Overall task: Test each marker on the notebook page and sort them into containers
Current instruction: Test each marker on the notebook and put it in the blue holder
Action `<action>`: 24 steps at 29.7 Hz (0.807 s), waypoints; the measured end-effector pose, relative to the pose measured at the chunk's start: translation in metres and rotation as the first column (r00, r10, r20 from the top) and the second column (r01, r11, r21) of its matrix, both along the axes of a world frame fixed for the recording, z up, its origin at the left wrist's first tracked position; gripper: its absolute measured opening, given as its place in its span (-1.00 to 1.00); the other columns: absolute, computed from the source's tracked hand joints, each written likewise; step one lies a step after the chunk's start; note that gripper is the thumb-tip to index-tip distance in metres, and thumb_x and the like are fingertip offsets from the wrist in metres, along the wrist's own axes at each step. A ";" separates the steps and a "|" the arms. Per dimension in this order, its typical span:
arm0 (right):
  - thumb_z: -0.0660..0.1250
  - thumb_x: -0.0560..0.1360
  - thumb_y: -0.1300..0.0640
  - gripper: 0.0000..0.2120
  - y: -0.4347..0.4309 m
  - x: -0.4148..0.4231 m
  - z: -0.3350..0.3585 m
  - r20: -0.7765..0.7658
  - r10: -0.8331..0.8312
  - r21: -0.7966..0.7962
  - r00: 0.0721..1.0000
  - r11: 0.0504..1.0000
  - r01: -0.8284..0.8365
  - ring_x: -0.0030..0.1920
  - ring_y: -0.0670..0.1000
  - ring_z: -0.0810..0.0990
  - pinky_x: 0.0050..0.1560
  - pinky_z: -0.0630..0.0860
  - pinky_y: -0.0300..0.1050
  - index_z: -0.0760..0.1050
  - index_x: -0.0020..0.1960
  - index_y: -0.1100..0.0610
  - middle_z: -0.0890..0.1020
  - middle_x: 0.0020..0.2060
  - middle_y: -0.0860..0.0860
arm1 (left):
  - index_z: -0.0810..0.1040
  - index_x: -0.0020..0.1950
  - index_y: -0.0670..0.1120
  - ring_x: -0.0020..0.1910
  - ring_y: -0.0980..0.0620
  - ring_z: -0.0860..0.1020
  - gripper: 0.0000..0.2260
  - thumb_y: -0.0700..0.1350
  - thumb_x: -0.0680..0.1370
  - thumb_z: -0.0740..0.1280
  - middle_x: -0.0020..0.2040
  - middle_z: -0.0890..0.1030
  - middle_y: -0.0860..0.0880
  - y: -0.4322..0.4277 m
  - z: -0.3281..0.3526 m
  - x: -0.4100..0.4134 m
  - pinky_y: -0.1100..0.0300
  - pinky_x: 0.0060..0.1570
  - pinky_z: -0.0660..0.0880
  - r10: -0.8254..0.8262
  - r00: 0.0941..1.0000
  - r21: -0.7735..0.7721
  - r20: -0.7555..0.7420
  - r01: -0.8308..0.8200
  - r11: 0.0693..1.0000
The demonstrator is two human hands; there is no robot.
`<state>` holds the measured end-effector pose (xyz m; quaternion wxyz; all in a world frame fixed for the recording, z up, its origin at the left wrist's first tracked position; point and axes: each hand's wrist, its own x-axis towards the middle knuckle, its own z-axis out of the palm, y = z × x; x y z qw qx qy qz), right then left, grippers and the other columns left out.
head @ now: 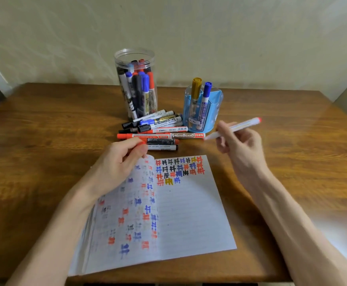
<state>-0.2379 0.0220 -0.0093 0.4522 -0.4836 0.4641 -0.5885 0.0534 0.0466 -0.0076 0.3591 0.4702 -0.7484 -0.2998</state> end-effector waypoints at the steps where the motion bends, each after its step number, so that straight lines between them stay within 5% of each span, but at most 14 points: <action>1: 0.43 0.62 0.00 -0.75 0.003 0.007 -0.003 -0.068 0.045 0.026 0.997 0.999 -0.043 -0.32 -0.04 0.48 -0.30 0.42 -0.16 0.67 -0.08 0.18 0.65 -0.25 0.13 | 0.53 -0.10 0.05 -0.30 0.20 0.51 -0.79 0.05 0.68 0.20 -0.29 0.56 0.20 0.000 -0.001 -0.005 0.37 -0.30 0.38 -0.007 1.000 0.008 0.017 0.007 1.000; 6: 0.40 0.63 -0.05 -0.69 0.009 0.024 -0.008 -0.203 0.063 0.097 0.977 0.994 -0.044 -0.33 0.04 0.60 -0.31 0.57 -0.14 0.63 0.01 0.22 0.70 -0.24 0.19 | 0.59 0.02 0.10 -0.11 0.07 0.57 -0.81 0.15 0.65 0.25 -0.12 0.61 0.14 -0.003 -0.014 -0.027 0.26 -0.23 0.44 -0.084 0.983 0.013 0.164 0.084 0.996; 11: 0.45 0.61 0.02 -0.75 0.019 0.030 -0.004 -0.205 0.120 0.159 0.971 0.983 -0.088 -0.31 0.08 0.68 -0.25 0.65 -0.04 0.62 0.05 0.23 0.73 -0.25 0.14 | 0.61 0.02 0.18 -0.01 0.18 0.50 -0.78 0.25 0.58 0.26 -0.16 0.64 0.23 -0.001 -0.019 -0.026 0.36 -0.15 0.40 -0.094 0.957 -0.018 0.276 0.103 0.995; 18: 0.53 0.54 0.19 -0.92 0.039 0.040 -0.027 -0.356 0.069 0.047 0.932 0.997 -0.056 -0.33 -0.14 0.63 -0.27 0.53 -0.26 0.65 -0.11 0.15 0.70 -0.35 -0.06 | 0.63 0.03 0.18 -0.05 0.18 0.55 -0.75 0.26 0.58 0.24 -0.16 0.64 0.22 -0.003 -0.024 -0.026 0.19 -0.01 0.47 -0.082 0.955 -0.024 0.286 0.093 0.995; 24: 0.51 0.52 0.22 -0.87 0.043 0.043 -0.038 -0.436 -0.023 -0.068 0.900 0.998 -0.007 -0.32 -0.08 0.63 -0.22 0.62 0.10 0.64 -0.18 0.07 0.69 -0.33 -0.05 | 0.63 0.07 0.15 0.00 0.21 0.45 -0.65 0.31 0.52 0.18 -0.09 0.63 0.21 0.003 -0.023 -0.027 0.40 0.00 0.31 -0.045 0.948 -0.033 0.315 0.058 0.998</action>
